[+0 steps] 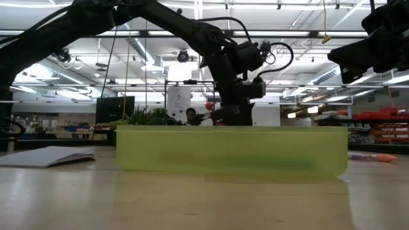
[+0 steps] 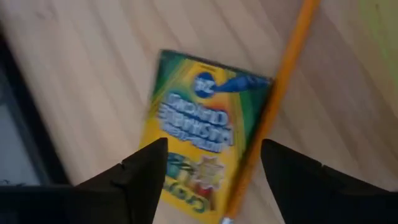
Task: Pack school essentials
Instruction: Put the yellow crayon box into the yellow supply box
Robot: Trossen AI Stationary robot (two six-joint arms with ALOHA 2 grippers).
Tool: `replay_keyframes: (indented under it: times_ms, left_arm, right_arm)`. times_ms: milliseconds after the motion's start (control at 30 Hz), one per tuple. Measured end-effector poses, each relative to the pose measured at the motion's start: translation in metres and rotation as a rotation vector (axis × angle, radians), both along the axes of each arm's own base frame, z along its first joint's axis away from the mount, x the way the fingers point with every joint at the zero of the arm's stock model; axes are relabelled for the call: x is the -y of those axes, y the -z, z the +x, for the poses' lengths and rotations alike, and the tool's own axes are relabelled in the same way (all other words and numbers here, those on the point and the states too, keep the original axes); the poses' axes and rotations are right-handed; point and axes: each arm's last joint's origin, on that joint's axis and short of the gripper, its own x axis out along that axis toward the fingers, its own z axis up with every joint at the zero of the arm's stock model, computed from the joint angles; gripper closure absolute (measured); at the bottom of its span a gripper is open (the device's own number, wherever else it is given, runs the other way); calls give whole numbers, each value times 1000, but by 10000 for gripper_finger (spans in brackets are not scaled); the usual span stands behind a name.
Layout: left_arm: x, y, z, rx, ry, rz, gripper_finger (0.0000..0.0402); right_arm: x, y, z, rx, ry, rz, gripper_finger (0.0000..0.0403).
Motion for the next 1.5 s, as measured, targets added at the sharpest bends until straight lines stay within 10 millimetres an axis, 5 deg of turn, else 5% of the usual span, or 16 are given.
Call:
replay_keyframes:
  times_ms: [667, 1500]
  left_arm:
    - [21, 37, 5, -87, -64, 218, 344]
    - [23, 38, 7, -74, -83, 245, 397]
  right_arm:
    - [0, 0, 0, -1, 0, 0, 352]
    - [0, 0, 0, -1, 0, 0, 352]
